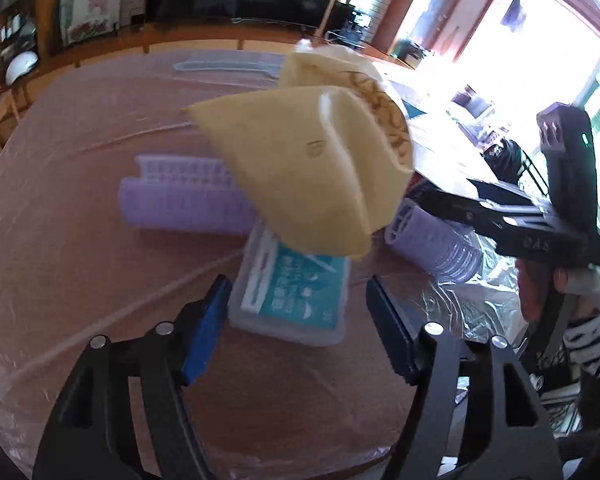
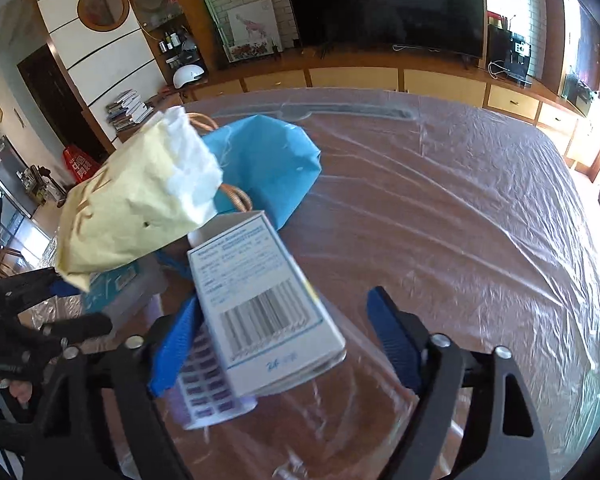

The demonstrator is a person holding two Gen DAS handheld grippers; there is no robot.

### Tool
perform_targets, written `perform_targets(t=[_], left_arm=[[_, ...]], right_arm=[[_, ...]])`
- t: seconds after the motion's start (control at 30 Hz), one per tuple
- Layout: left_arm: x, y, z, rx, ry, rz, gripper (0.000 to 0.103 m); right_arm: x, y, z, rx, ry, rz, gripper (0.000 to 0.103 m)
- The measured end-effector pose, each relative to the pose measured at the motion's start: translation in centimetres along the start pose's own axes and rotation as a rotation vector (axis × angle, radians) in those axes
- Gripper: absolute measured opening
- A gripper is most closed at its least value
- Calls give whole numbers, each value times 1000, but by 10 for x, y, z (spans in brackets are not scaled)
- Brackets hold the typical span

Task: Collect trash
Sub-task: 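Grasp the white medicine box with the right tool while the left tool grasps the dental floss box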

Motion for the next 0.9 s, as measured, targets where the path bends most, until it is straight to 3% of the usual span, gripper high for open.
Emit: perform_targets(t=[0.13, 0.33, 0.5, 0.63, 0.9], left_arm=[[5, 15, 11, 11, -24, 70, 71], [11, 16, 13, 4, -20, 51, 70], [12, 9, 11, 12, -4, 35, 58], [11, 5, 9, -10, 6, 20, 57], [2, 13, 3, -53, 9, 47, 57]], right_arm=[[7, -2, 11, 17, -13, -37, 88], [18, -3, 21, 27, -24, -51, 90], [16, 1, 19, 0, -19, -49, 49], [13, 15, 13, 61, -3, 47, 48], [6, 20, -18, 28, 66, 113, 47]])
Point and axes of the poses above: each gripper's, at about its wrist camera, not at the fingertips, and z roughly the way its jaws point, y to its right, x to its top, the point moved 1 cm from there along z, roughly the way its jaws point, and after that the axes turned 8 degrees about -x, right-handed, at the moved point
